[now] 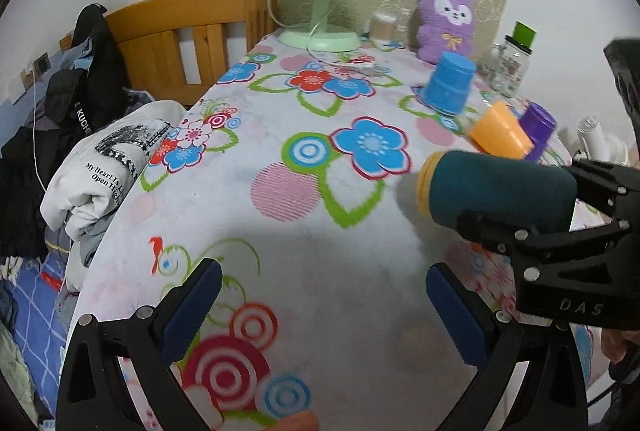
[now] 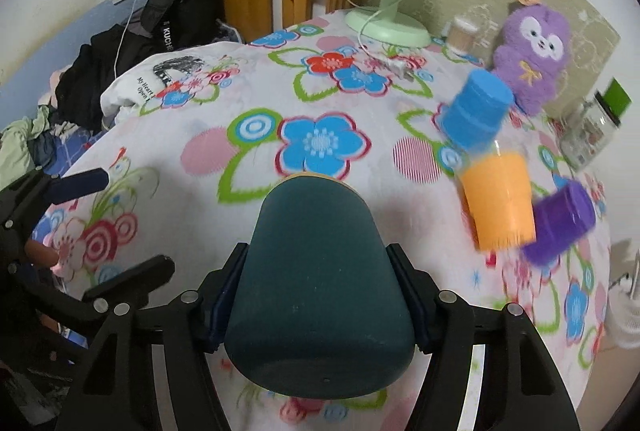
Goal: Flip cup upside down
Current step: 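Close the right gripper around the teal cup body and lift it, then carry the teal cup with the right gripper toward the left gripper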
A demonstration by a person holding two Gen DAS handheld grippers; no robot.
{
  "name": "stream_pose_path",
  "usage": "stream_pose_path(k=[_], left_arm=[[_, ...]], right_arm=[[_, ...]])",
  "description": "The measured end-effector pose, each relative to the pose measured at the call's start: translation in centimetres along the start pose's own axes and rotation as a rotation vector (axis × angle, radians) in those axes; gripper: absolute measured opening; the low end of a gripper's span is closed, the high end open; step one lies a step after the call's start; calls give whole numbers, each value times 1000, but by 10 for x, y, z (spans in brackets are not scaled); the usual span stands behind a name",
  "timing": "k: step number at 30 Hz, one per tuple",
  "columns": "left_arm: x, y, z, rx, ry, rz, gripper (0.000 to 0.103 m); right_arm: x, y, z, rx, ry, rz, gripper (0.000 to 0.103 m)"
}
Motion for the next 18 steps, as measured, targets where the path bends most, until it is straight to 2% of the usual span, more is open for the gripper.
stream_pose_path(k=[7,11,13,16,18], left_arm=[[-16,-28,-23,6,-10,41,103],[-17,-48,-28,34,-10,34,103],[-18,-55,-29,48,-9,32,103],[-20,-56,-35,38,-8,28,103],[-22,-53,-40,22,-9,28,103]], right_arm=[[6,-42,-15,-4,39,38,70],[13,-68,-10,27,52,26,71],[12,-75,-11,32,15,15,72],[7,-74,-23,-13,-33,5,83],[5,-71,-30,-33,-22,13,86]])
Point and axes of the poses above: each gripper's, at about its wrist camera, not at the fingertips, and z roughly the way its jaws point, x to its left, y to its top, the point moved 8 cm from there along z, roughly the way its jaws point, and after that the axes turned 12 degrees about z, right-handed, at the moved point
